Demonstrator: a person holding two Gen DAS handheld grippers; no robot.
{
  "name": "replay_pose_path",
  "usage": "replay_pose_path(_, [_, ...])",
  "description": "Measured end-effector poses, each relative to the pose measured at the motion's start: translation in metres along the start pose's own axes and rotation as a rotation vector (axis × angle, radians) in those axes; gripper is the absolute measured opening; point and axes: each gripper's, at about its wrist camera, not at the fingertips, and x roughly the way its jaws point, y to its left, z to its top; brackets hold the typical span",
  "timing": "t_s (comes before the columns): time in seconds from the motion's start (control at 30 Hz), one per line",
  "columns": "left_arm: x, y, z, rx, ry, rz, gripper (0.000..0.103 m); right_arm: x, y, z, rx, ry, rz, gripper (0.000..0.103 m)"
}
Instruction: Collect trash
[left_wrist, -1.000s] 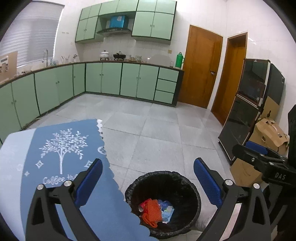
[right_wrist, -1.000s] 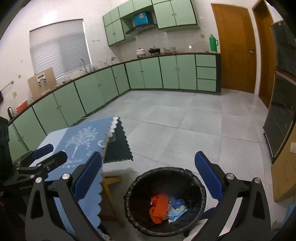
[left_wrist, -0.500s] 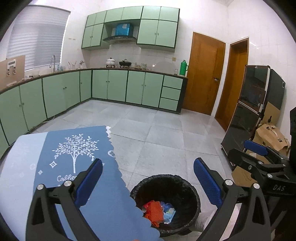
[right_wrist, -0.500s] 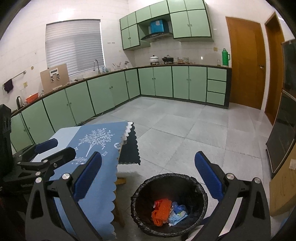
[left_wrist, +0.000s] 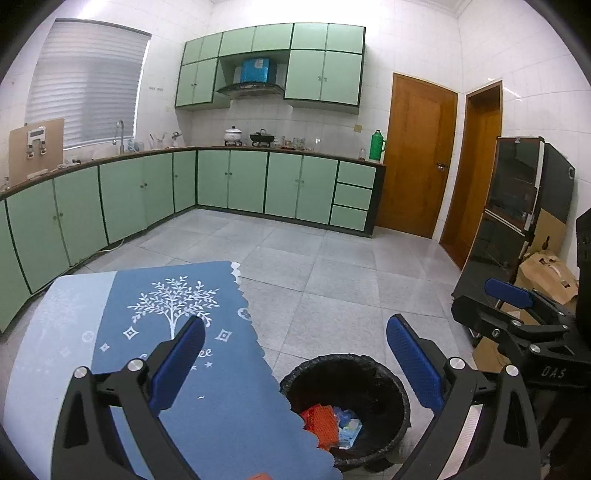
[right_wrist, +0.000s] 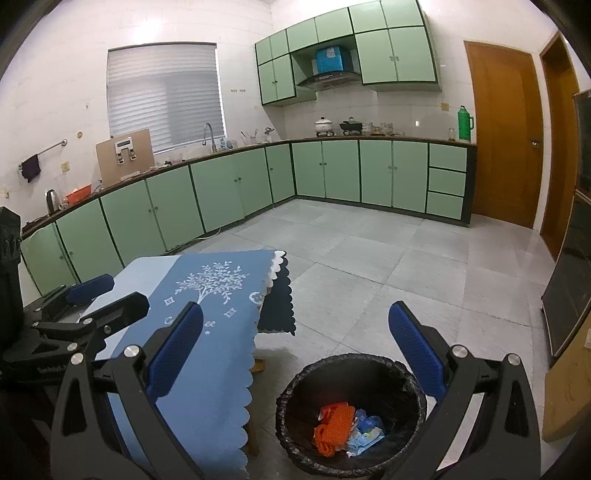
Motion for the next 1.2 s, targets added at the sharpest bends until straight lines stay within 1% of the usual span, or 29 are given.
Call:
replay_pose_path(0.43, [-0.0048, 0.0003, 0.0004, 0.004, -0.01, 0.018, 0.097, -0.0008, 0.0044, -0.0003, -0.002, -0.002, 0.011, 0.098])
replay_pose_path(1.2, [-0.0049, 0.003, 0.0, 0.0, -0.006, 0.02, 0.097, 0.0038, 0.0075, -0.0027, -0.001, 0.005, 0.017, 0.098])
